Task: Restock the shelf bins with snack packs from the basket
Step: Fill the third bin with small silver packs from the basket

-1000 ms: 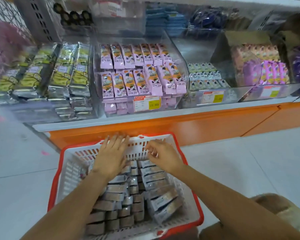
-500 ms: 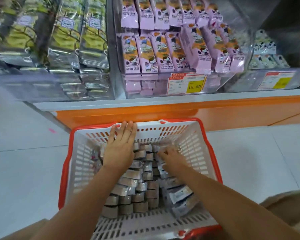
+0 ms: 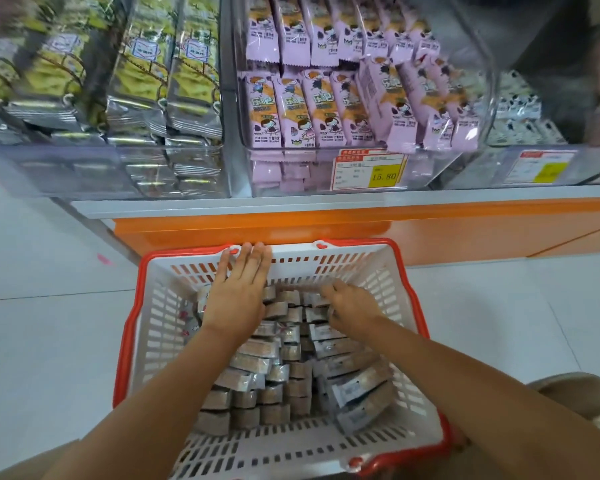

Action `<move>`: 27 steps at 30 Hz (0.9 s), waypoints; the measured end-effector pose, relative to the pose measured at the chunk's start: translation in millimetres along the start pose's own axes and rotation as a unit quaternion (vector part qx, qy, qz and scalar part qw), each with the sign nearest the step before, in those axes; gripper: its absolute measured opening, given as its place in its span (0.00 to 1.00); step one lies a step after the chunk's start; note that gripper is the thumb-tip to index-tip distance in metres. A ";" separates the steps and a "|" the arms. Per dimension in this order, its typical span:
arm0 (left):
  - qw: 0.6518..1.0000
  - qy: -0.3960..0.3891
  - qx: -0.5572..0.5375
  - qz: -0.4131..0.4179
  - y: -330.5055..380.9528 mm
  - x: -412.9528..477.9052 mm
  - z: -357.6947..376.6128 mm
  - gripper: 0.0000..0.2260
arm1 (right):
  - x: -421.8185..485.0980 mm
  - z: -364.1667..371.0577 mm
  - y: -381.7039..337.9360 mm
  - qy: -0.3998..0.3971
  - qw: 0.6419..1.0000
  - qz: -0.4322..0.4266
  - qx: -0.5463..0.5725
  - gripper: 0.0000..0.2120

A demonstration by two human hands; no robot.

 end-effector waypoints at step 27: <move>0.951 0.305 -0.003 0.056 60.5 52.0 -238.6 0.29 | -148.8 -330.8 145.6 0.523 0.796 0.028 0.303 0.06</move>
Point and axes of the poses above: each hand's wrist, its own x-axis towards the middle knuckle, its own z-axis out of the palm, y = z × x, the point moved 5 cm from there along x, towards the middle knuckle, and after that the axes turned 5 degrees about x, right-handed, at the moved point
